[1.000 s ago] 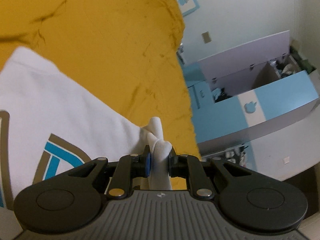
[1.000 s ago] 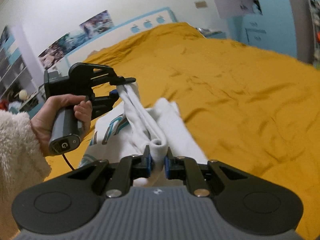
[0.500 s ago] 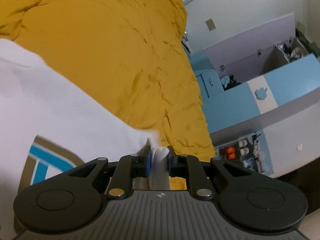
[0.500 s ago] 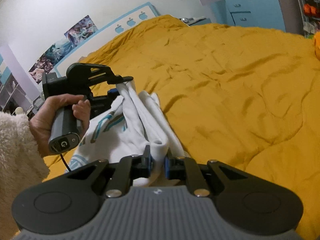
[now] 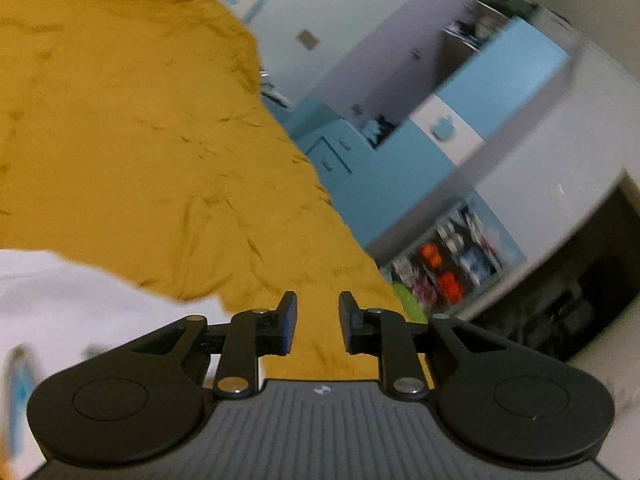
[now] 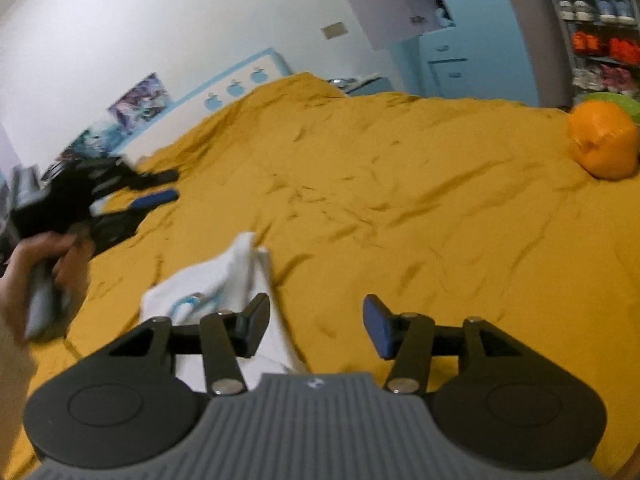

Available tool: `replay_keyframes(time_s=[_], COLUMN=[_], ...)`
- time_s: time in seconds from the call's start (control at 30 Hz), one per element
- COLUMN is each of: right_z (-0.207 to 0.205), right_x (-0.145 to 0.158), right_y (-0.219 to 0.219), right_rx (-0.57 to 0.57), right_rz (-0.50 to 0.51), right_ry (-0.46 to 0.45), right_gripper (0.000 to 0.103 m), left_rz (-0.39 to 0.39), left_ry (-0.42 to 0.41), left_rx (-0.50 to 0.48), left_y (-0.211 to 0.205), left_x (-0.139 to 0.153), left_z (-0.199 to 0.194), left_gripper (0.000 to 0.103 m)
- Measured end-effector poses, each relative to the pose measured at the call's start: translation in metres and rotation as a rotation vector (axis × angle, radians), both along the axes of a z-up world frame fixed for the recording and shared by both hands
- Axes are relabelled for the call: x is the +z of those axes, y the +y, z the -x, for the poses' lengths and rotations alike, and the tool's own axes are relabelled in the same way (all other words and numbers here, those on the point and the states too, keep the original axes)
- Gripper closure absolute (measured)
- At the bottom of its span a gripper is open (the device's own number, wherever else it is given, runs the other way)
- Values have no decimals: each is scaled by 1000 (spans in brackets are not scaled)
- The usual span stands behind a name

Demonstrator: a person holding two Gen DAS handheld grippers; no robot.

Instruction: Fold small clothes

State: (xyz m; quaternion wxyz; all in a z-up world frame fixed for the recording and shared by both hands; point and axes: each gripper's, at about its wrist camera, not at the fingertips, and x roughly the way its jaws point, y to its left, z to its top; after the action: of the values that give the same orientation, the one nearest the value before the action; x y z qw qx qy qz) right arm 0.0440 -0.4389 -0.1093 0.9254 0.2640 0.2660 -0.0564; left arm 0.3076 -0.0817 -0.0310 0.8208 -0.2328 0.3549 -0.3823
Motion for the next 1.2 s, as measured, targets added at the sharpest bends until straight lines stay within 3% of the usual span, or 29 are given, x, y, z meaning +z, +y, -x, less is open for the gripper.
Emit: replay_keyframes(time_s=[0.1, 0.13, 0.27, 0.33, 0.5, 0.73, 0.8, 0.9, 1.1, 1.2], right_z=[-5, -7, -10, -15, -29, -27, -30, -33, -35, -37], right_x=[6, 6, 0, -4, -9, -14, -16, -18, -28, -35], right_y=[18, 25, 51, 63, 85, 92, 93, 94, 87, 85], right_rx=[106, 127, 188, 213, 257, 259, 255, 256, 239, 255], right_rz=[37, 56, 77, 82, 116, 134, 137, 159, 178, 184], right_ry=[-21, -18, 1, 10, 59, 98, 112, 129, 145, 160], right_gripper=[49, 43, 40, 40, 40, 39, 39, 39, 40, 40], left_rz=[-82, -124, -374, -436, -417, -498, -549, -568, -604, -543], left_ry=[-66, -84, -101, -56, 31, -57, -48, -53, -118, -36], left_rx=[-8, 2, 58, 87, 163, 157, 149, 157, 239, 287], left_y=[43, 54, 85, 88, 96, 74, 65, 62, 67, 82], left_x=[2, 0, -19, -35, -68, -69, -77, -81, -60, -63], left_z=[68, 89, 173, 196, 208, 212, 210, 210, 221, 219], left_gripper=[57, 55, 55, 53, 53, 54, 75, 90, 95, 96])
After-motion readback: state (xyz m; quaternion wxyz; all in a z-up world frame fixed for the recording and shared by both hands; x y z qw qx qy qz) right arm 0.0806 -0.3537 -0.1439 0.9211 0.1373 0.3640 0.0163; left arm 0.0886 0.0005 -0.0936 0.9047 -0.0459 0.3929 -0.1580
